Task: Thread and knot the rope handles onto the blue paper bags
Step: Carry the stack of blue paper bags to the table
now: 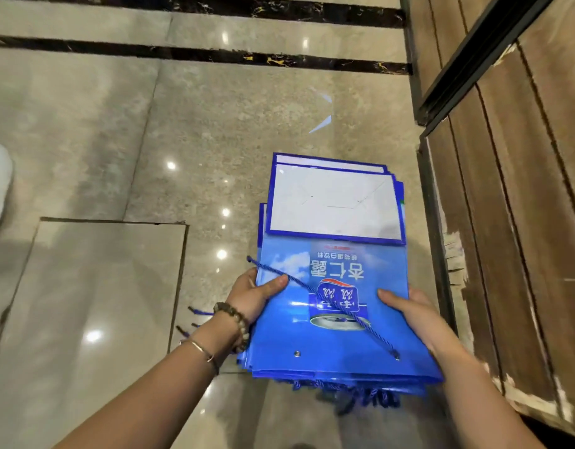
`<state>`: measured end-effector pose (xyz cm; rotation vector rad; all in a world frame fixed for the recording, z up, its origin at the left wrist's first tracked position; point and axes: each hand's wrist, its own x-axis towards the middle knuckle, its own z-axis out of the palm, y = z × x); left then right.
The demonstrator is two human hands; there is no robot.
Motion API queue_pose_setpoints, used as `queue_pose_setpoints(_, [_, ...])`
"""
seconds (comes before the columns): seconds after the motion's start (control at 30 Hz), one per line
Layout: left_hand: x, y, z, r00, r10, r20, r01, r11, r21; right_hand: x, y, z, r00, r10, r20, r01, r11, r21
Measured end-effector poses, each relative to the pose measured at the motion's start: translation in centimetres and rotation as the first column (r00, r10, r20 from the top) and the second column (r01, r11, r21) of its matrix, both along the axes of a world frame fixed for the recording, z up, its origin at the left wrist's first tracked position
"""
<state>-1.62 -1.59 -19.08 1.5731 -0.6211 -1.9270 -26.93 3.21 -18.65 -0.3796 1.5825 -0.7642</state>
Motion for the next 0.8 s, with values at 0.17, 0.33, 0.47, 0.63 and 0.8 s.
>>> queue_pose_setpoints(0.17, [4.1, 3.3, 17.0, 0.999, 0.031, 0.019, -0.030, 0.998, -0.048, 3.7, 1.7, 17.7, 0.999, 0.042, 0.031, -0.040, 0.998, -0.056])
queue_pose_setpoints(0.33, [7.5, 7.5, 38.3, 0.991, 0.133, 0.029, -0.132, 0.991, -0.030, 7.2, 4.3, 39.8, 0.995, 0.065, 0.071, -0.058, 0.994, -0.096])
queue_pose_setpoints(0.47, [10.5, 12.6, 55.7, 0.982, 0.186, 0.018, -0.185, 0.983, -0.013, 10.0, 7.9, 57.0, 0.986, 0.133, 0.103, -0.128, 0.990, -0.054])
queue_pose_setpoints(0.63, [14.0, 20.5, 67.6, 0.951, 0.307, 0.042, -0.306, 0.952, -0.032, 13.6, 12.5, 68.6, 0.955, 0.264, 0.132, -0.248, 0.961, -0.124])
queue_pose_setpoints(0.8, [15.7, 26.7, 71.4, 0.872, 0.490, 0.008, -0.488, 0.870, -0.073, 17.1, 13.7, 72.4, 0.877, 0.446, 0.181, -0.399, 0.884, -0.243])
